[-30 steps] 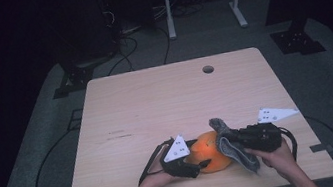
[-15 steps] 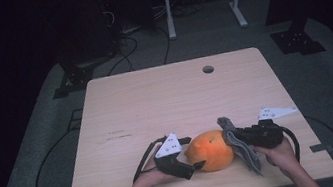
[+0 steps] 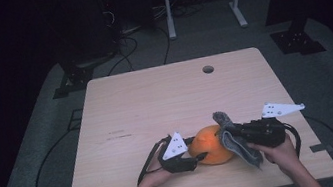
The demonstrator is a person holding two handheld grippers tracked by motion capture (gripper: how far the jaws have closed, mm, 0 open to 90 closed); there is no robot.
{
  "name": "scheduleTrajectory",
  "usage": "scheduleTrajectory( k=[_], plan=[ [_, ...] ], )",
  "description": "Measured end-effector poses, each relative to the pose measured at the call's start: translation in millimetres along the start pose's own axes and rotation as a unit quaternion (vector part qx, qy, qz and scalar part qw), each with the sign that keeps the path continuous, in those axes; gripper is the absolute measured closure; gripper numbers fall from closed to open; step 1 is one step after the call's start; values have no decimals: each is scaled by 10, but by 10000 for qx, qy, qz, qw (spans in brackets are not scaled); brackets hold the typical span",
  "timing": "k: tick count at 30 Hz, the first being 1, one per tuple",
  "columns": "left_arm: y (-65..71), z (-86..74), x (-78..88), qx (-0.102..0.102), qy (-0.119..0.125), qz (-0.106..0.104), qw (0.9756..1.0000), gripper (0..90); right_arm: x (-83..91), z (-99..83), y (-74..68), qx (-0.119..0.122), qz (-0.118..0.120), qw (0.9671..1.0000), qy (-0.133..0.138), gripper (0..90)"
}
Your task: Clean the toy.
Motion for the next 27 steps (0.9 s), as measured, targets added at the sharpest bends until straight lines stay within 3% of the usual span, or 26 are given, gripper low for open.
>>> scheduleTrajectory(
  k=[2,3,5,7,9,11,13,16,18,20,21,25,27],
  plan=[
    [9,13,-7,19,29,-2,10000,422,-18,29,-55,50,100,9999,51,809],
    [22,35,-10,-38,39,42,10000,424,-91,9,-106,306,7,9995,-103,809],
    [14,69,7,-84,119,191,9997,423,-115,-32,-70,320,-81,9993,-158,809],
    [-3,93,26,32,202,207,9996,424,-104,-102,55,263,-260,9991,-206,809],
    [-15,94,22,72,238,210,9995,424,-48,-192,236,-75,-415,9989,-204,809],
    [-18,119,21,121,308,228,9992,424,11,-308,407,-308,-697,9965,-352,810],
    [-34,191,52,118,406,310,9986,425,69,-301,456,-291,-858,9955,-294,811],
    [-48,311,131,74,526,421,9977,425,133,-32,266,-9,-656,9978,77,811],
    [-39,370,151,56,565,401,9976,427,104,86,75,211,-442,9987,169,811],
    [-21,370,138,-130,285,413,9987,428,26,133,-95,429,-339,9983,207,811],
    [-11,373,136,-153,284,426,9986,427,-10,142,-153,537,-353,9978,188,811],
    [-1,348,122,-128,178,373,9991,428,-46,183,-232,686,-465,9959,355,811],
    [9,348,114,-128,148,355,9992,427,-53,184,-253,630,-364,9966,374,811]
  ],
)
Point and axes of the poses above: each handheld gripper's, and its own axes: x roughly backward along the jaws, z roughly out of its top, y roughly to its right, the point moved 8 cm from there along -x, roughly forward along the jaws, and after that the axes turned 5 degrees about y, right-handed, at the moved point
